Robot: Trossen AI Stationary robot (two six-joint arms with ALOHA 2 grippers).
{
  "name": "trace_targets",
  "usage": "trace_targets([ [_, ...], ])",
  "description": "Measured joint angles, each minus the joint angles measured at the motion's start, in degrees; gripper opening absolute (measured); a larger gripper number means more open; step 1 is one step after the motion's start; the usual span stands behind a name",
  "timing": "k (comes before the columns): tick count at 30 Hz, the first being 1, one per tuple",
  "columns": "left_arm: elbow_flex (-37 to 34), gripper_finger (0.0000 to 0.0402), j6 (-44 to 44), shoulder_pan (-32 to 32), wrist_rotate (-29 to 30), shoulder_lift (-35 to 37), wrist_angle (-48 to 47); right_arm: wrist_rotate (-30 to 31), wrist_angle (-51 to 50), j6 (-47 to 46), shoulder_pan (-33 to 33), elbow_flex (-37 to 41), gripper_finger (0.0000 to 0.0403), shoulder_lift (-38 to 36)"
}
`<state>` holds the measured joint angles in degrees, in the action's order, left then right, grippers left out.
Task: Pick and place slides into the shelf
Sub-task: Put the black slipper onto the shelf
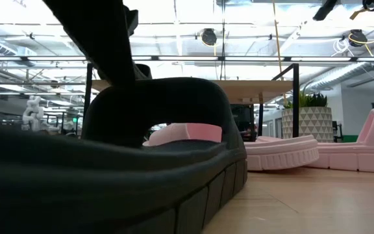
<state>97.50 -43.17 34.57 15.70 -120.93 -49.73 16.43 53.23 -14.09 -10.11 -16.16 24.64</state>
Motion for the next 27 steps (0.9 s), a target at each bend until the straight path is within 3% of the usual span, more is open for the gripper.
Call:
trace_targets([
  [24,0.11,0.0186,-0.73,1.01,9.43,-3.42,-2.73,0.23,-1.01,0.24,0.02,0.0,0.0169,-0.09],
  [27,0.08,0.0169,-0.41,1.09,10.92,-3.58,-3.22,0.24,-1.39,0.24,0.02,0.0,0.0169,-0.21],
])
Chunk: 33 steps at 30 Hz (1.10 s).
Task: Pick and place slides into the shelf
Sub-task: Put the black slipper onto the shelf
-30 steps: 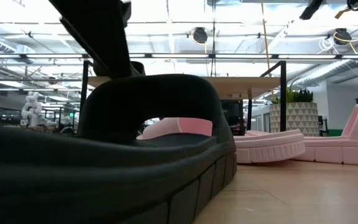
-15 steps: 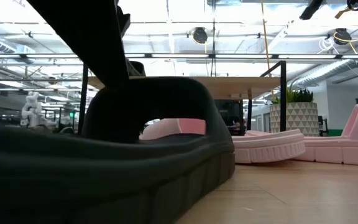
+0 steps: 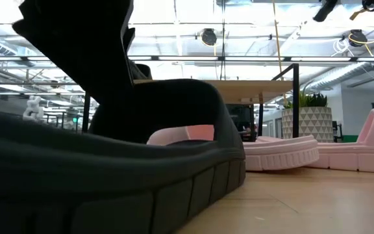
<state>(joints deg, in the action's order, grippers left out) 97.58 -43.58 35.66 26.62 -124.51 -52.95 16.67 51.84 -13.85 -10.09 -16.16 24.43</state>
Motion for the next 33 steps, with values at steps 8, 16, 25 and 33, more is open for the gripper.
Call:
trace_targets([
  [8,-0.02,0.0026,1.04,-0.69,0.7,0.0,0.18,0.0,-0.32,0.0,-0.02,0.0,0.0169,-0.01],
  [16,6.45,0.0004,-5.63,0.01,-3.28,-0.28,-7.82,0.02,-0.32,0.0,0.0,0.0,0.0169,-0.01],
  [25,34.83,0.0001,-15.87,2.23,4.83,0.07,-37.42,0.04,-0.29,0.0,0.0,0.01,0.0169,-0.01],
  [33,37.43,0.0001,-12.03,-6.99,33.83,6.42,-36.08,3.29,-0.27,0.0,0.0,0.04,0.0169,-0.07],
])
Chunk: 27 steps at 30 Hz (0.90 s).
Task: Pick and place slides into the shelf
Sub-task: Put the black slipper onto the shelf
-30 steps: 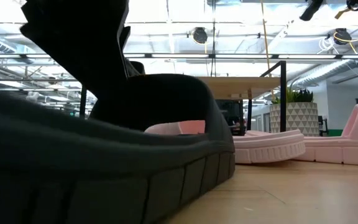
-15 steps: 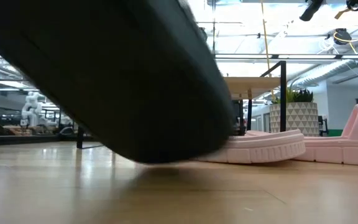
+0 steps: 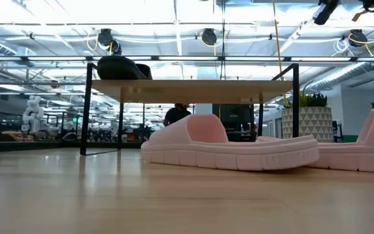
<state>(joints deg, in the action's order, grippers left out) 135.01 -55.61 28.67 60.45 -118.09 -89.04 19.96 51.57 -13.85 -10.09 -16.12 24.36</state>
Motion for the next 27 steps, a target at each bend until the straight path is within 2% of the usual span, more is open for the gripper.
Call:
trace_targets([
  [2,-0.12,0.0001,6.57,-3.34,6.05,0.68,3.39,0.67,-0.02,-0.04,0.0,0.0,0.0169,0.0],
  [5,-0.03,0.0,20.09,-8.76,11.53,1.76,11.65,1.13,0.0,-0.35,0.0,0.0,0.0169,0.02],
  [9,-0.01,0.0,38.03,-16.11,12.54,2.17,22.58,1.25,0.0,-0.39,0.0,0.0,0.0169,0.02],
  [13,-0.03,0.0,47.35,-20.88,15.12,2.04,27.23,1.25,-0.02,-0.34,0.0,0.0,0.0169,0.02],
  [16,-0.03,0.0,49.22,-24.2,18.12,2.04,27.5,2.08,0.0,-0.16,0.0,0.0,0.0169,0.02],
  [19,-0.03,0.0,48.22,-26.49,17.7,2.04,27.57,4.46,-0.02,-0.02,0.0,0.0,0.0169,0.02],
  [24,-0.01,0.0,42.01,-27.54,14.62,1.49,27.02,7.34,-0.01,0.02,0.0,0.0,0.0169,0.02],
  [27,-0.01,0.0,37.57,-27.52,14.51,0.38,21.59,7.27,0.0,0.0,0.0,0.0,0.0169,0.02],
])
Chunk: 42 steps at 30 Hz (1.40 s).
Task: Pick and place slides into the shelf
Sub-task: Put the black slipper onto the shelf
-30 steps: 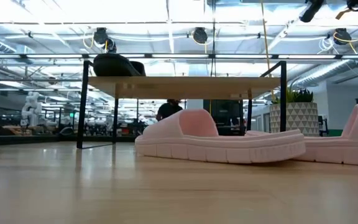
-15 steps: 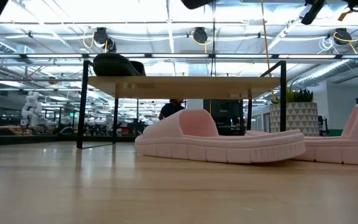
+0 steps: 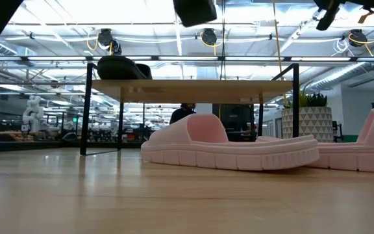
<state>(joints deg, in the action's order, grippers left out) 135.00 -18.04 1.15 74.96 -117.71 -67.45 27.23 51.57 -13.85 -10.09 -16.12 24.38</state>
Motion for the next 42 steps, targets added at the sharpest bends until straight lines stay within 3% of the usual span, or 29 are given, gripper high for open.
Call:
trace_targets([
  [7,-0.52,0.0,-27.32,-0.15,-7.41,-0.86,-23.27,-0.17,0.0,0.0,0.0,0.0,0.0169,0.0],
  [23,-18.28,0.0,-40.51,-1.89,-17.63,-0.54,-22.56,-0.23,-0.02,-0.3,0.0,0.0,0.0169,0.0],
  [42,-22.21,0.0,-42.45,-1.88,-19.48,-0.42,-22.55,-0.23,-0.02,0.0,0.0,0.0,0.0169,0.0],
])
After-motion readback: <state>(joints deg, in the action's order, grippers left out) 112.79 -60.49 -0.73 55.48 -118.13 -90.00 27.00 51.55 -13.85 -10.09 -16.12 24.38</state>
